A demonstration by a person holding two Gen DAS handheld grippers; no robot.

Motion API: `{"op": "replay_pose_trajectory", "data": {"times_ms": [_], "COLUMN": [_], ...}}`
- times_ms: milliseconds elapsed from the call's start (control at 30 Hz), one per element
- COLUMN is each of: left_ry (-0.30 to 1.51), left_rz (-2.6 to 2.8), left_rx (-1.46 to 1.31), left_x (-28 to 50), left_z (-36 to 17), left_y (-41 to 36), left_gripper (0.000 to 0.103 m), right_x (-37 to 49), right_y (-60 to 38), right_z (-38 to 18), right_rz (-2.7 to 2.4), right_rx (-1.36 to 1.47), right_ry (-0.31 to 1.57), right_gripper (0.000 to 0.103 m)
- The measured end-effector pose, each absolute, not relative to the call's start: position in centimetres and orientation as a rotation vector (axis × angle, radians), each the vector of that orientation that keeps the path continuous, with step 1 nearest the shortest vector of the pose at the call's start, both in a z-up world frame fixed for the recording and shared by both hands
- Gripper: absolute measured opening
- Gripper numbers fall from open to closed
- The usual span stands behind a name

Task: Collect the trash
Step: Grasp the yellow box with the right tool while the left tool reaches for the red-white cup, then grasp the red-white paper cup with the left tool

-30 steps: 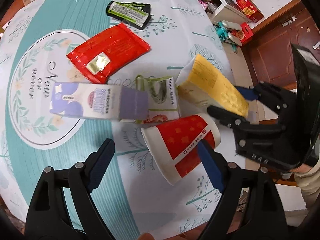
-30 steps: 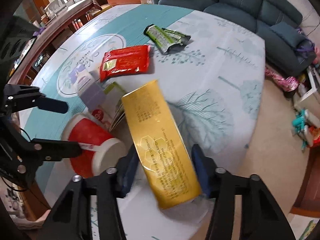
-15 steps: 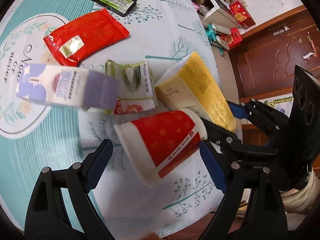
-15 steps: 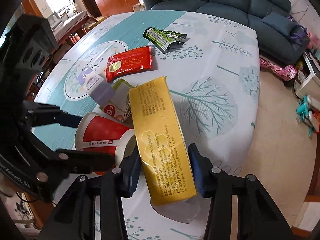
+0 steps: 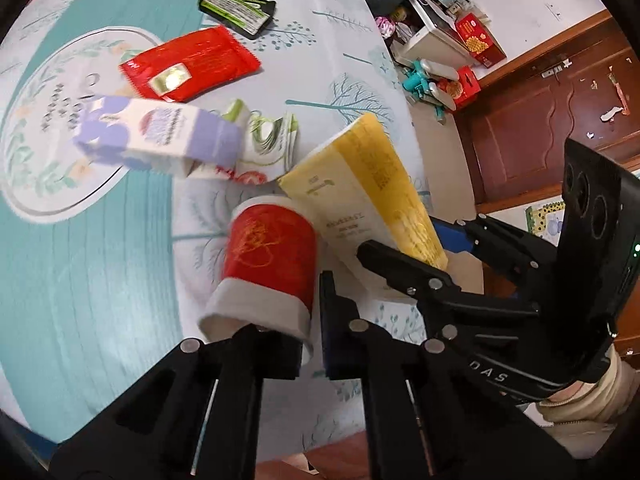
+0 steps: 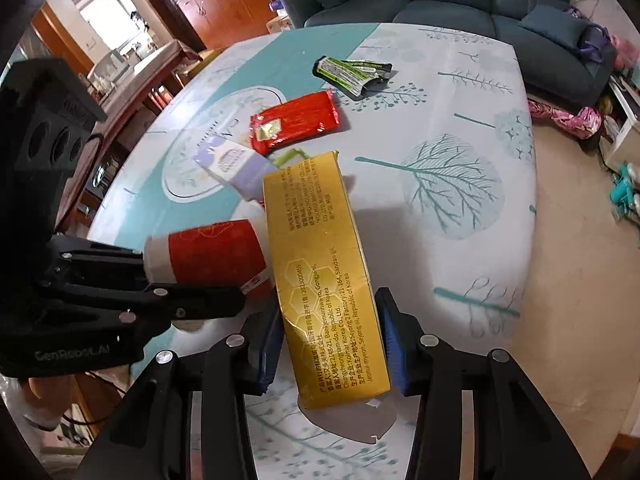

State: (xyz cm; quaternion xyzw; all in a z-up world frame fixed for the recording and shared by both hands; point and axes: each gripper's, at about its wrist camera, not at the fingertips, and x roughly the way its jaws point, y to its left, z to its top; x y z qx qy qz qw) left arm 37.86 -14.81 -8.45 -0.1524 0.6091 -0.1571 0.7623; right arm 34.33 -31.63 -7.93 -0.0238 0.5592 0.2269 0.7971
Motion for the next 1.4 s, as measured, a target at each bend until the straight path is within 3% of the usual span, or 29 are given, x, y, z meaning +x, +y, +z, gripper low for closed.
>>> {"op": "replay_pose_trajectory", "data": {"times_ms": [467,967,1067,1133,1167,1400], "left_ry": [1.214,1.282,1.292,1.294,1.292,1.332], "left_rz": [-0.470,-0.547,-0.554,-0.556,-0.553,-0.528], "left_rx": [-0.168,-0.033,-0.023,-0.030,-0.037,-0.067], "left_x": [27.2,25.3,26.0,26.7,27.1,30.7], "left_z": [-0.8,-3.5,-3.8,-4.0,-4.1,-5.9], "left_y": [-8.6,-7.8,-8.9,-9.5,-9.7,-11.4], "left_gripper": [0.000,0.001,0.018,0.051,0.056,0.059], "right_x": [23.5,15.1,14.7,14.5,14.4,14.1], "right_y": [-29.8,-27.0,-28.2,-28.9,-29.3,-31.6], "right_z": [-3.9,-4.2,-3.7,-3.8,-3.9,-5.4], "right_rz": [0.288,0.050,0.033,0.024,0.017,-0.002], "right_rx": [0.160,0.274,0.275,0.283,0.288,0.337], "right_ry": [1.104,1.032,1.018,1.015,1.014,1.038], "right_gripper": [0.043,0.043,0.043,0.043,0.043,0.043]}}
